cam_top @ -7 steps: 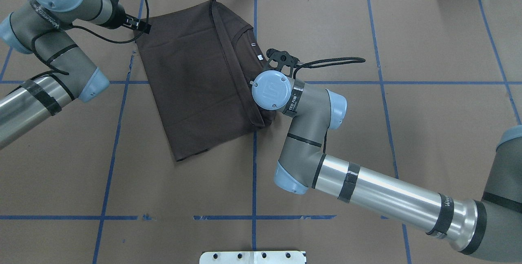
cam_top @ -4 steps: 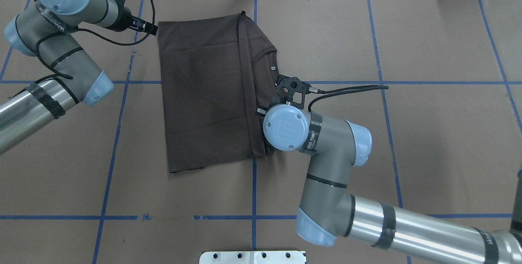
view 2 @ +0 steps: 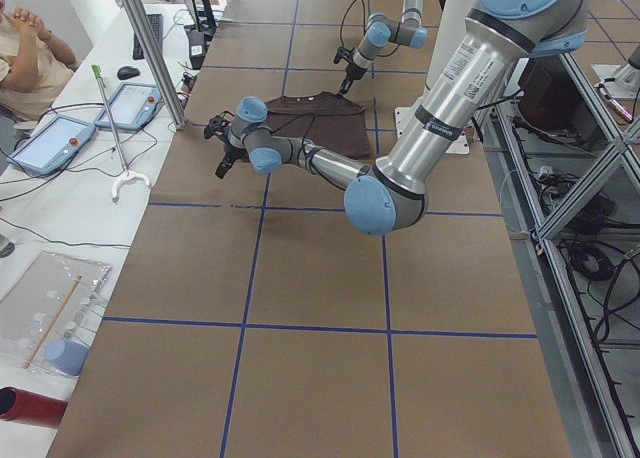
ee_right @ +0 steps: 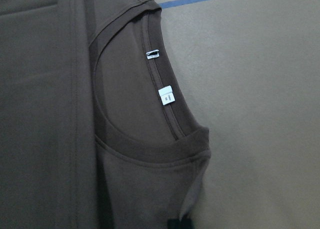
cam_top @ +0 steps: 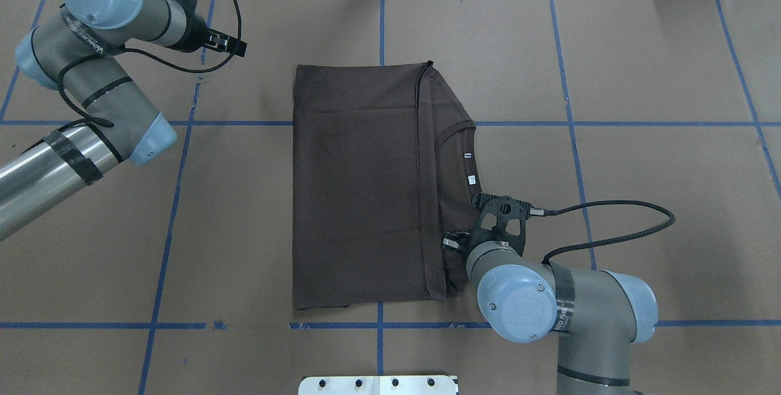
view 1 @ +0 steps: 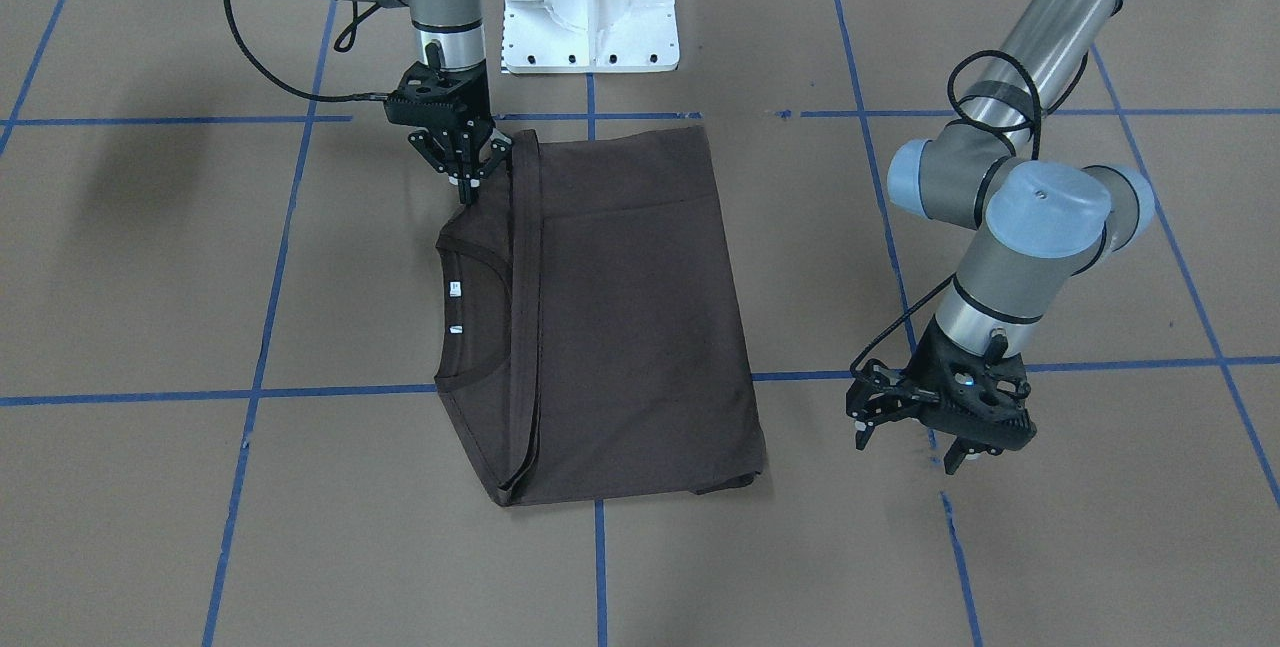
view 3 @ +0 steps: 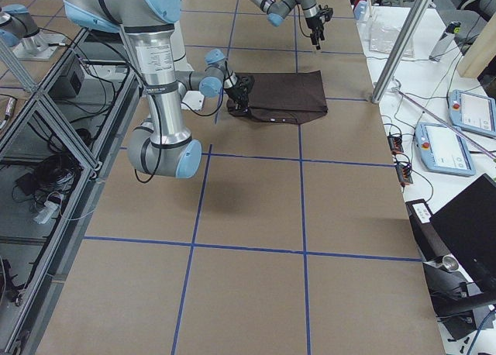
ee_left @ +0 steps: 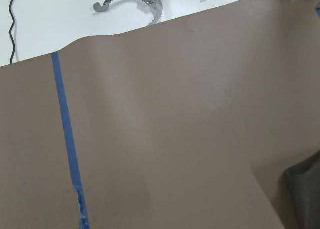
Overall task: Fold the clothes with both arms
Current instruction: 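Drag the collar corner toward the robot with the right gripper, straightening the shirt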
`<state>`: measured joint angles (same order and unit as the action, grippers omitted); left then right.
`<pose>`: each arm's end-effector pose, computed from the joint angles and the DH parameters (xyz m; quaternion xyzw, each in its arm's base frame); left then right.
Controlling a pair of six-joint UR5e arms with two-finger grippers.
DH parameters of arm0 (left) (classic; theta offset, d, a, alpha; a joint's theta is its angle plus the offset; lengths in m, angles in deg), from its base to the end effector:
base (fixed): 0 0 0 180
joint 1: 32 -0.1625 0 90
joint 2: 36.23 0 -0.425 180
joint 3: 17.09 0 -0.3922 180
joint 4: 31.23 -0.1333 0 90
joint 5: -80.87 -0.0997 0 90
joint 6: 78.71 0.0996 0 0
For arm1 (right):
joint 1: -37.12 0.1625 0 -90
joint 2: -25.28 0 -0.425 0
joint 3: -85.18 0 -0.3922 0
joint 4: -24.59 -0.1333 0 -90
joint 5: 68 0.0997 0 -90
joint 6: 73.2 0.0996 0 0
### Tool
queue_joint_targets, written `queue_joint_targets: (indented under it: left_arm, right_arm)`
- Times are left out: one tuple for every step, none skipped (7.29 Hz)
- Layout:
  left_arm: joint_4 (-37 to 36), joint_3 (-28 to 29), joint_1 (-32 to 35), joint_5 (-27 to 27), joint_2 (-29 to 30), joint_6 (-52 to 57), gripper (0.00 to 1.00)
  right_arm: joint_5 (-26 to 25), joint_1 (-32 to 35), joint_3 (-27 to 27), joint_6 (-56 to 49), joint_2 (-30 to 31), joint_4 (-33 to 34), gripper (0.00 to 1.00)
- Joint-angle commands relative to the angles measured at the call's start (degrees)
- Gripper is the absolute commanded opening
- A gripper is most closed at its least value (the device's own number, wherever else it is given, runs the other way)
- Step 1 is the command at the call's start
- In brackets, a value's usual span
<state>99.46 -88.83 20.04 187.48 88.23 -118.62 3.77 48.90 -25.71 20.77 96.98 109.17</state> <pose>0.3796 -0.6570 0.3721 0.2868 0.3950 0.0540 0.8711 -0.5292 -0.2783 0.3155 0.1717 -0.3639 0.1847 0.8966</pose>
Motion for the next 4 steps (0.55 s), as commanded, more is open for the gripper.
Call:
queue_joint_targets:
  left_arm:
    - [0.0,-0.1,-0.4,0.0,0.0,-1.0,1.0]
    - [0.0,-0.4,-0.4,0.0,0.0,-1.0,1.0]
    - [0.0,-0.4,-0.4,0.0,0.0,-1.0,1.0]
    - [0.0,-0.4,-0.4,0.0,-0.1,-0.9,1.0]
  right_arm:
    - [-3.7,-2.9,-2.0,3.8,3.1,0.1,0.99]
    - [-5.4,-3.3,-2.9,3.5,3.2,0.2,1.0]
    - [-4.5,-3.6,-3.2,-0.2,2.8,0.4,1.0]
    - [-5.1,-4.0,-3.4,-8.2,3.3,0.3,1.0]
